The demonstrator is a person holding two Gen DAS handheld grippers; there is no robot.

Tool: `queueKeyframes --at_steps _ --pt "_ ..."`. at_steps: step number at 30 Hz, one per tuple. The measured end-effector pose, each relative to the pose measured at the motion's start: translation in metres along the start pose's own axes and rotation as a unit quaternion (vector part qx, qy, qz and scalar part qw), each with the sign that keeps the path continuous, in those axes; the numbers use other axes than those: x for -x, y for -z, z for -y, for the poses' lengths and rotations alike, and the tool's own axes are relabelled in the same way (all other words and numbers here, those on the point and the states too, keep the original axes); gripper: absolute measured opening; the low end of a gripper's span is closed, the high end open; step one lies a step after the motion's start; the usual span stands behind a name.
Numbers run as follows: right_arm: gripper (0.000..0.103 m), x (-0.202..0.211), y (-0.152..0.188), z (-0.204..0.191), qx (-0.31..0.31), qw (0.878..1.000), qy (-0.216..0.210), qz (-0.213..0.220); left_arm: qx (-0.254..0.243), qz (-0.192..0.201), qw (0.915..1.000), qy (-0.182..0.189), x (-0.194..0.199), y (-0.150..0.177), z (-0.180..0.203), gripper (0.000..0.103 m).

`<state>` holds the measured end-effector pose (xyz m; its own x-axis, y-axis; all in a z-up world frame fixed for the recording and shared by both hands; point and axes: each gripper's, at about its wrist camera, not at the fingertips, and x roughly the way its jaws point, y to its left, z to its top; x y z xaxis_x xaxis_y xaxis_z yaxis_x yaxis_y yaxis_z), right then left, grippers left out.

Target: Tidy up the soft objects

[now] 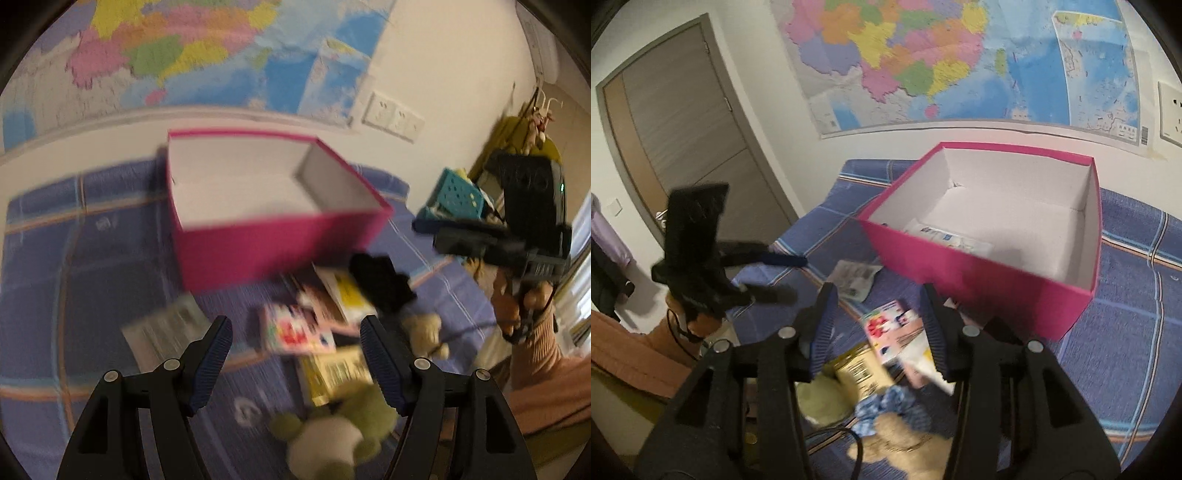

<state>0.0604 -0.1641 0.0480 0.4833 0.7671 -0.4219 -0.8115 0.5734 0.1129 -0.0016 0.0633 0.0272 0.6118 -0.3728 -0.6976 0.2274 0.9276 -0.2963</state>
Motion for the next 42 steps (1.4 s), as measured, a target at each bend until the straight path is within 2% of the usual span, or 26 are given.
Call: queueKeyframes --at_steps 9,15,18,23,25,31,35,37,42 --pt "0.048 0.006 0.033 -0.041 0.039 0.998 -0.046 -0.009 0.010 -0.008 0.9998 0.017 0.011 0.046 0.011 0.073" --pt "0.048 -0.009 0.061 -0.052 0.038 0.996 -0.057 -0.052 0.019 -0.020 0.9993 0.024 0.012 0.068 0.011 0.073" --pt "0.048 -0.021 0.075 -0.052 0.024 0.995 -0.062 -0.077 0.020 -0.031 0.9993 0.007 0.010 0.078 0.012 0.073" --pt "0.048 -0.046 0.097 -0.048 0.000 0.992 -0.050 -0.116 0.018 -0.040 0.9987 0.027 0.012 0.090 0.016 0.073" --pt "0.048 -0.054 0.100 -0.045 -0.010 0.992 -0.034 -0.119 0.019 -0.045 0.9983 0.032 0.012 0.095 0.016 0.073" --pt "0.048 -0.067 0.105 -0.038 -0.029 0.992 -0.028 -0.119 0.038 -0.062 0.9969 0.031 -0.002 0.107 0.011 0.073" --pt "0.049 -0.069 0.105 -0.041 -0.029 0.992 -0.034 -0.116 0.045 -0.075 0.9957 0.030 -0.015 0.111 0.011 0.065" --pt "0.049 -0.068 0.105 -0.044 -0.023 0.993 -0.029 -0.116 0.046 -0.070 0.9963 0.021 -0.016 0.111 0.011 0.061" --pt "0.049 -0.063 0.103 -0.051 -0.016 0.994 -0.027 -0.106 0.058 -0.052 0.9968 0.020 -0.008 0.108 0.008 0.060"
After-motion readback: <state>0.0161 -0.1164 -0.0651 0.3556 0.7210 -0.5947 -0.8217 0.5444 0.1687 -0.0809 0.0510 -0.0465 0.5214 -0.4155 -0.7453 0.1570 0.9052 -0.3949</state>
